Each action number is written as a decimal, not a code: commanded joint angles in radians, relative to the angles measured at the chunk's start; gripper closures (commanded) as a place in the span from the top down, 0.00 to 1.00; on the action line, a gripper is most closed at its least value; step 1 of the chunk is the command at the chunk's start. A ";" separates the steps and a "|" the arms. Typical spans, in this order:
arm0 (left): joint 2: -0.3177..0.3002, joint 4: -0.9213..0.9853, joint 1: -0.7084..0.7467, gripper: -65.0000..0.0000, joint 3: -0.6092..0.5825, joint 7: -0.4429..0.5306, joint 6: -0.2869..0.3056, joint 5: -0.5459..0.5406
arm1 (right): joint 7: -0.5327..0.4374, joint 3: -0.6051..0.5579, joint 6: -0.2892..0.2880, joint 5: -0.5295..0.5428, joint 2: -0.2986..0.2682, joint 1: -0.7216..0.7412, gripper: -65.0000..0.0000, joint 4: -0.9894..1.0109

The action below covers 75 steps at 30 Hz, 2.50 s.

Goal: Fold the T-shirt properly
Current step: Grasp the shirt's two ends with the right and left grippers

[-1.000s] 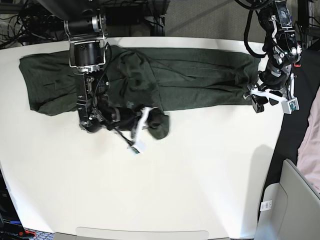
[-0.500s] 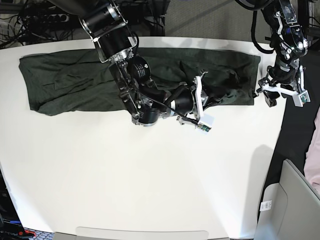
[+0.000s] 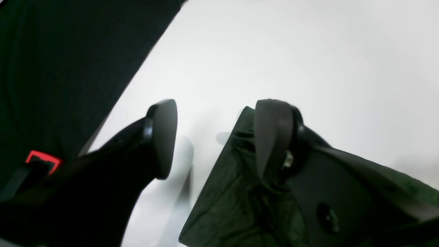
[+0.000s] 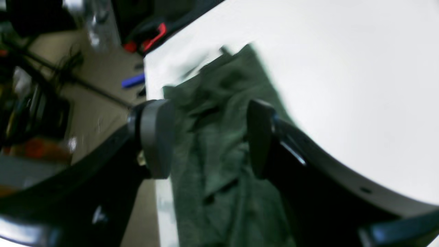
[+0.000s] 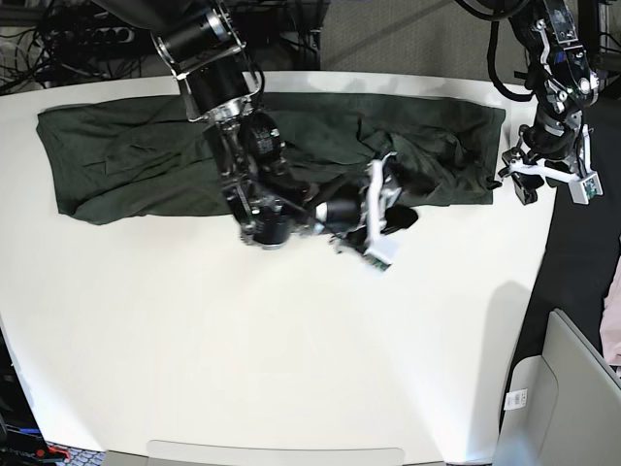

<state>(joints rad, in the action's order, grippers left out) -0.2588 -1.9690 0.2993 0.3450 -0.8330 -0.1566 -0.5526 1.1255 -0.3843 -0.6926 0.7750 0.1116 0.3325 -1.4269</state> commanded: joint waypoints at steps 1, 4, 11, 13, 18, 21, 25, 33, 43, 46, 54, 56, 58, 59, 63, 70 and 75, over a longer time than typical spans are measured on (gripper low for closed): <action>-0.015 -0.016 0.001 0.54 0.004 0.017 0.005 0.001 | -0.012 0.029 -0.006 0.016 -0.037 0.017 0.52 -0.031; -0.015 -0.014 0.005 0.54 0.001 0.008 0.012 -0.001 | 0.000 0.112 -0.006 0.016 -0.123 -0.006 0.52 -0.078; -0.012 0.000 0.013 0.55 0.002 -0.110 0.220 -0.002 | 0.000 0.230 -0.006 0.016 -0.286 -0.102 0.52 -0.203; -0.012 0.012 -0.025 0.55 0.004 -0.184 0.262 -0.002 | 0.000 0.253 -0.006 0.016 -0.319 -0.131 0.52 -0.240; -0.015 0.046 -0.070 0.64 0.010 -0.280 0.286 -0.002 | 0.000 0.310 -0.006 0.016 -0.389 -0.197 0.52 -0.328; -0.017 0.049 -0.071 0.67 0.010 -0.289 0.286 -0.002 | 0.000 0.338 -0.006 0.016 -0.418 -0.226 0.52 -0.363; -0.033 0.052 -0.071 0.73 0.007 -0.312 0.286 -0.002 | 0.000 0.371 -0.006 0.025 -0.451 -0.252 0.52 -0.377; -0.033 0.061 -0.087 0.73 0.002 -0.328 0.288 -0.004 | 0.000 0.427 -0.006 0.100 -0.482 -0.263 0.52 -0.377; -0.040 0.185 -0.101 0.73 0.012 -0.348 0.288 -0.111 | 0.000 0.427 -0.006 0.100 -0.482 -0.263 0.52 -0.377; -0.040 0.221 -0.111 0.73 0.010 -0.348 0.288 -0.117 | 0.000 0.427 -0.006 0.100 -0.482 -0.263 0.52 -0.377; -0.038 0.307 -0.127 0.73 0.010 -0.346 0.288 -0.120 | 0.000 0.427 -0.006 0.102 -0.482 -0.263 0.52 -0.377; -0.037 0.307 -0.127 0.73 0.002 -0.348 0.288 -0.148 | 0.000 0.427 -0.006 0.102 -0.481 -0.263 0.52 -0.377; -0.038 0.307 -0.125 0.73 0.001 -0.348 0.288 -0.200 | 0.000 0.427 -0.006 0.102 -0.481 -0.263 0.52 -0.377; -0.040 0.307 -0.124 0.73 0.001 -0.348 0.289 -0.222 | 0.000 0.427 -0.006 0.102 -0.481 -0.263 0.52 -0.377; -0.040 0.307 -0.122 0.73 -0.001 -0.354 0.289 -0.303 | 0.000 0.427 -0.006 0.102 -0.481 -0.263 0.52 -0.377; -0.021 0.308 -0.122 0.73 -0.002 -0.374 0.289 -0.311 | 0.000 0.427 -0.006 0.102 -0.481 -0.263 0.52 -0.377; -0.018 0.308 -0.122 0.72 -0.085 -0.369 0.289 -0.311 | 0.000 0.427 -0.006 0.102 -0.481 -0.263 0.52 -0.377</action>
<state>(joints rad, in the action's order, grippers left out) -0.2775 -1.6588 0.1745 0.2676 -1.1656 0.1360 -0.8516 1.1484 0.0353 -0.6926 0.8539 -0.3595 0.0551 -1.7847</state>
